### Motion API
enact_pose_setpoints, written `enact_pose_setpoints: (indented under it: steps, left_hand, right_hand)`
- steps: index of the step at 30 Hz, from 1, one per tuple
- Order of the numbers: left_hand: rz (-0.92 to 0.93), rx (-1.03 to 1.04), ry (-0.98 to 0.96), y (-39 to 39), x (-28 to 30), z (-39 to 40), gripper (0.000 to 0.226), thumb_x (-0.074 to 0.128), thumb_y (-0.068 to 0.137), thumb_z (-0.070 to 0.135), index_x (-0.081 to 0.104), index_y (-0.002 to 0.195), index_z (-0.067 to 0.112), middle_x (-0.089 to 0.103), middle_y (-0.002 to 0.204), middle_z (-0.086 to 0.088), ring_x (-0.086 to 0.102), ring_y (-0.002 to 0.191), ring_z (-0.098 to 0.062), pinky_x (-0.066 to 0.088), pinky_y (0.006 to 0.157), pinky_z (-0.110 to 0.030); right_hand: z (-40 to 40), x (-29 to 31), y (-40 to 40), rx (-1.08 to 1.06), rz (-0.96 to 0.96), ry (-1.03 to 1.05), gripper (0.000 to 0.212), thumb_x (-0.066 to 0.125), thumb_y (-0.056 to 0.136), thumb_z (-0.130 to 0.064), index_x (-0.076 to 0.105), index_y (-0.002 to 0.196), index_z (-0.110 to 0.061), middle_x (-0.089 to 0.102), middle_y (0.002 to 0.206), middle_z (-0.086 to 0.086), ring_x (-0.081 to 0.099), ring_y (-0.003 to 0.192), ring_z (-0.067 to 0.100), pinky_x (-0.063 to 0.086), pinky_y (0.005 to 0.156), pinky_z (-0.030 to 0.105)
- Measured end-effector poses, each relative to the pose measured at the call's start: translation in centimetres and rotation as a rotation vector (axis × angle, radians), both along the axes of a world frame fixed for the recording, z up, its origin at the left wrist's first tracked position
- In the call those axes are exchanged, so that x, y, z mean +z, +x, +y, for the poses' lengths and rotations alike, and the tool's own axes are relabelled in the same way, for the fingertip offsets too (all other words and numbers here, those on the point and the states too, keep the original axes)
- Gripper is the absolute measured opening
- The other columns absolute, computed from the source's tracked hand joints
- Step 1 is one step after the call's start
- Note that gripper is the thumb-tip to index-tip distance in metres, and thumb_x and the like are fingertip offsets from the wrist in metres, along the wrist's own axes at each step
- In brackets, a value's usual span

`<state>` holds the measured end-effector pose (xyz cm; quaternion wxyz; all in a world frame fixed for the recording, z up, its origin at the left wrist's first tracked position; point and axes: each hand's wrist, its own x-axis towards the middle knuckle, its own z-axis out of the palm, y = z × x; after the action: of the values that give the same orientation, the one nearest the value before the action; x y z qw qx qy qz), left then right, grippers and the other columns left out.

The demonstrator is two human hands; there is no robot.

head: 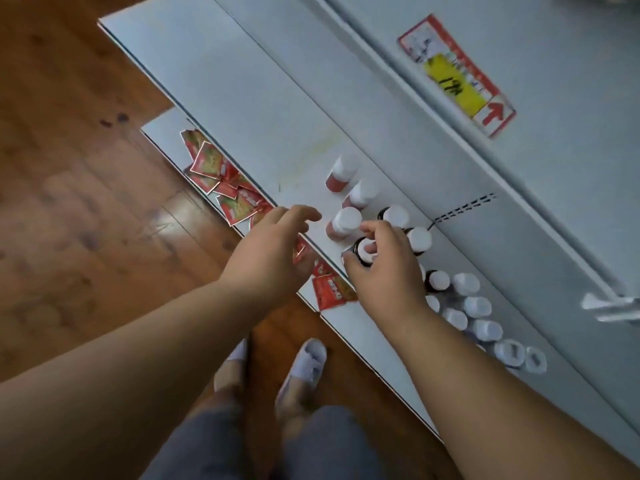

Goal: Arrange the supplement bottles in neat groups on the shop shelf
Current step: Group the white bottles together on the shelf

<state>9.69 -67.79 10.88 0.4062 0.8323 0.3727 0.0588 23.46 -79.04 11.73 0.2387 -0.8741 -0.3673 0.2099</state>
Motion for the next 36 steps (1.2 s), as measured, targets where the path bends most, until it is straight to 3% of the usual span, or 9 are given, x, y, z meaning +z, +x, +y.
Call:
enact_pose_setpoints:
  steps: [6,11,14,18,21,24,30,36]
  left_hand:
    - [0.024,0.072,-0.111,3.1,-8.9,0.6,0.052,0.068,0.09,0.024,0.044,0.135,0.036,0.055,0.121,0.008,0.058,0.101,-0.009,0.055,0.08,-0.024]
    - [0.016,0.075,-0.155,5.6,-13.4,1.2,0.052,0.069,0.09,0.027,0.044,0.134,0.036,0.055,0.119,0.008,0.059,0.097,-0.01,0.058,0.082,-0.032]
    - [0.01,0.087,-0.181,6.7,-14.6,1.8,0.05,0.068,0.09,0.029,0.045,0.134,0.035,0.055,0.119,0.009,0.059,0.097,-0.008,0.059,0.082,-0.035]
    - [0.014,0.115,-0.22,6.7,-14.7,3.1,0.059,0.072,0.087,0.027,0.042,0.137,0.033,0.053,0.128,0.006,0.058,0.104,-0.011,0.059,0.085,-0.035]
    - [0.048,0.112,-0.25,5.3,-12.6,3.9,0.072,0.077,0.084,0.026,0.037,0.143,0.034,0.048,0.14,0.003,0.056,0.116,-0.016,0.057,0.09,-0.036]
    - [0.055,0.125,-0.289,1.9,-7.7,4.1,0.081,0.082,0.078,0.027,0.036,0.145,0.033,0.046,0.144,0.003,0.054,0.12,-0.017,0.053,0.095,-0.033]
    - [0.028,0.189,-0.44,-6.2,4.3,1.5,0.063,0.088,0.07,0.031,0.051,0.121,0.032,0.064,0.108,0.008,0.066,0.095,-0.01,0.058,0.086,-0.032]
    - [-0.212,0.379,-0.742,-12.0,12.3,1.5,0.064,0.087,0.066,0.026,0.054,0.12,0.025,0.066,0.112,-0.006,0.071,0.095,-0.018,0.056,0.084,-0.033]
  right_hand:
    - [3.2,-8.9,4.0,0.036,-0.151,-0.115,0.047,0.069,0.087,-0.026,0.054,0.13,-0.017,0.05,0.129,0.008,0.051,0.116,0.026,0.048,0.097,0.04]
    - [5.4,-13.7,6.2,0.142,-0.173,-0.245,0.059,0.065,0.089,-0.031,0.043,0.144,-0.028,0.044,0.142,0.006,0.045,0.126,0.03,0.041,0.105,0.045]
    - [6.2,-14.5,7.0,0.202,-0.164,-0.327,0.054,0.063,0.092,-0.032,0.042,0.142,-0.031,0.047,0.138,0.007,0.047,0.124,0.031,0.043,0.1,0.045]
    - [7.2,-12.9,6.7,0.205,-0.187,-0.278,0.051,0.061,0.093,-0.034,0.044,0.14,-0.03,0.053,0.13,0.008,0.051,0.119,0.03,0.047,0.097,0.043]
    - [7.0,-9.7,5.2,0.191,-0.145,-0.174,0.053,0.062,0.091,-0.033,0.044,0.141,-0.032,0.054,0.125,0.006,0.053,0.115,0.027,0.047,0.094,0.038]
    - [6.4,-5.0,2.2,0.159,0.09,-0.064,0.054,0.064,0.091,-0.036,0.043,0.141,-0.037,0.052,0.134,-0.001,0.052,0.119,0.016,0.044,0.096,0.03]
    - [6.0,5.5,-5.1,0.282,0.313,-0.019,0.047,0.062,0.09,-0.049,0.05,0.133,-0.035,0.059,0.115,-0.01,0.059,0.104,0.012,0.052,0.093,0.034]
    - [7.8,13.6,-8.5,0.266,0.45,0.092,0.031,0.05,0.095,-0.056,0.054,0.116,-0.033,0.064,0.105,-0.008,0.066,0.095,0.009,0.059,0.077,0.026]
